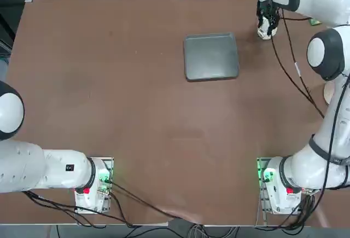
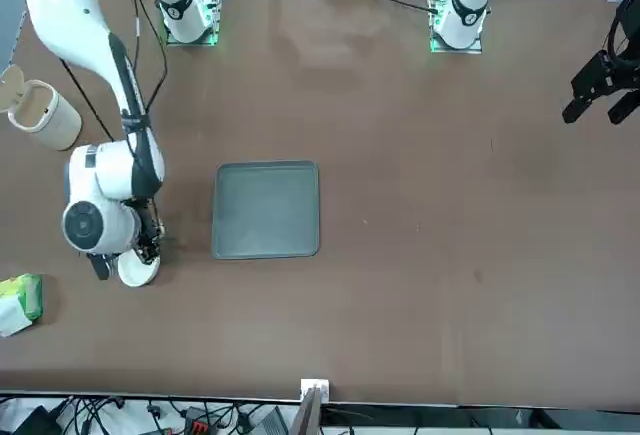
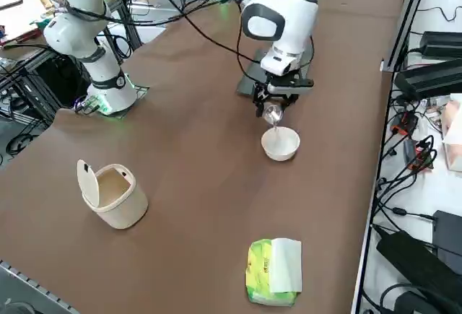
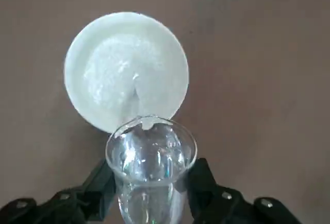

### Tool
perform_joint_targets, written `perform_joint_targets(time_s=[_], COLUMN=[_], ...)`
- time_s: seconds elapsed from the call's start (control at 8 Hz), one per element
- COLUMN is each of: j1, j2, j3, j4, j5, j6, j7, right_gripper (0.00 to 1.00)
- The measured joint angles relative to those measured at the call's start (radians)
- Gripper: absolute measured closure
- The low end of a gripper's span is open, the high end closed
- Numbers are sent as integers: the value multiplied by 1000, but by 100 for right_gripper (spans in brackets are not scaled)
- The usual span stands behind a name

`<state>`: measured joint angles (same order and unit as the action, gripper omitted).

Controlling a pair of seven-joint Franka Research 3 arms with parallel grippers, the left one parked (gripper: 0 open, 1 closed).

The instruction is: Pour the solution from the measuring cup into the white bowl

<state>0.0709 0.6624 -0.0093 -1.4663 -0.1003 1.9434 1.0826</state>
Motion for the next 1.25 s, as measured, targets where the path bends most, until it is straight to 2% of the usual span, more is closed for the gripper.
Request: perform_joint_targets(time_s=[0.25, 0.75, 1.0, 1.25], j1=[-39, -90, -155, -229], j2=[6, 86, 92, 92], j3=[0, 0, -2, -1], j4=[28, 120, 127, 129], j5=[101, 355, 514, 582], j6=[-1, 2, -8, -61], j7=[-106, -165, -261, -342], right_gripper=[26, 26, 26, 26])
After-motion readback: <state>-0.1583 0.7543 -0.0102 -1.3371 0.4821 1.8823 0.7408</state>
